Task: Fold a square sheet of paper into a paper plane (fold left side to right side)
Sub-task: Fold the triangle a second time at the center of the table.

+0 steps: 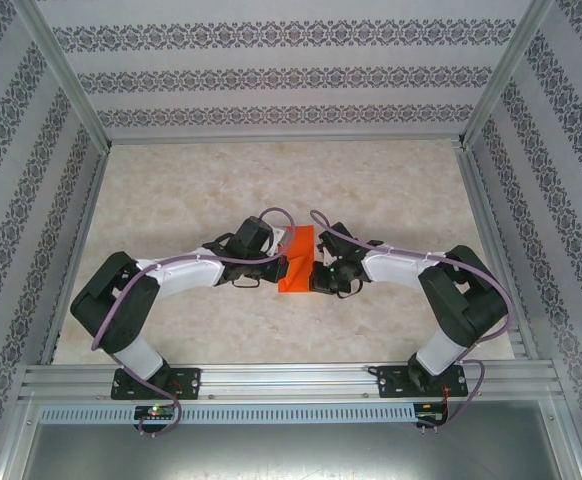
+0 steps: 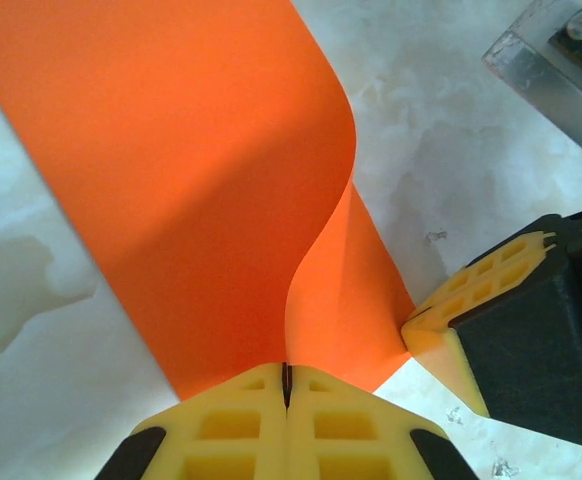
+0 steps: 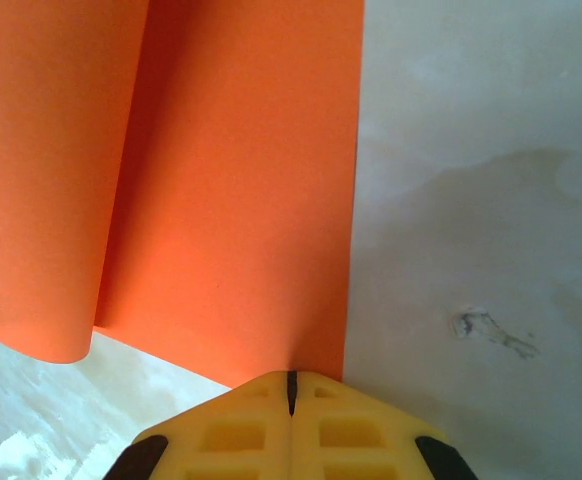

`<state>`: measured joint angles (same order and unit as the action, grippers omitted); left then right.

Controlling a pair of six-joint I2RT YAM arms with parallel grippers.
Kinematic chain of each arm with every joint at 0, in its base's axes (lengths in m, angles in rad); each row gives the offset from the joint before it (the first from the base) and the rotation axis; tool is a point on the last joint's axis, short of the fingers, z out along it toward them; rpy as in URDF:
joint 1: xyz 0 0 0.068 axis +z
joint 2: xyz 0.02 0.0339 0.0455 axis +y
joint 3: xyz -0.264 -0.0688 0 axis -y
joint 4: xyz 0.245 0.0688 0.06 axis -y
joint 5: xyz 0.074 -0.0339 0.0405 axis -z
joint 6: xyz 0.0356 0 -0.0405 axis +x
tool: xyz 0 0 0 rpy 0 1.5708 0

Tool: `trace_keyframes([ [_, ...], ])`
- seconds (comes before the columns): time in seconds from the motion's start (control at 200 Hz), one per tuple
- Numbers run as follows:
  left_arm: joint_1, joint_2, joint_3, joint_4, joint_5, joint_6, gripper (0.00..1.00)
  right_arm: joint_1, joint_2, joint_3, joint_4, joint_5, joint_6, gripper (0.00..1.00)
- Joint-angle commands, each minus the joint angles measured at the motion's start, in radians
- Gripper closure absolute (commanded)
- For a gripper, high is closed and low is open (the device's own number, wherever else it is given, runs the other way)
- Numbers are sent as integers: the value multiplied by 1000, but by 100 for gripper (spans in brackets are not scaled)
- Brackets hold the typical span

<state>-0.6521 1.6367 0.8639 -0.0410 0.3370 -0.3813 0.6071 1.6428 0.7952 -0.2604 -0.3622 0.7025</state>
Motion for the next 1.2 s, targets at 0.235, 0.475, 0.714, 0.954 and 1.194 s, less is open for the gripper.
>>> trace_keyframes([
  [0.235, 37, 78, 63, -54, -19, 67, 100, 15, 41, 23, -95, 60, -46, 100],
  [0.475, 57, 116, 88, -54, -26, 78, 100, 19, 38, 17, -101, 61, -49, 100],
  [0.714, 63, 147, 116, -64, -24, 87, 100, 19, 37, 16, -102, 60, -50, 100],
  [0.954, 69, 167, 131, -67, -28, 90, 100, 19, 37, 17, -106, 62, -52, 100],
  [1.194, 72, 176, 136, -79, -36, 97, 100, 19, 40, 15, -108, 63, -55, 100],
])
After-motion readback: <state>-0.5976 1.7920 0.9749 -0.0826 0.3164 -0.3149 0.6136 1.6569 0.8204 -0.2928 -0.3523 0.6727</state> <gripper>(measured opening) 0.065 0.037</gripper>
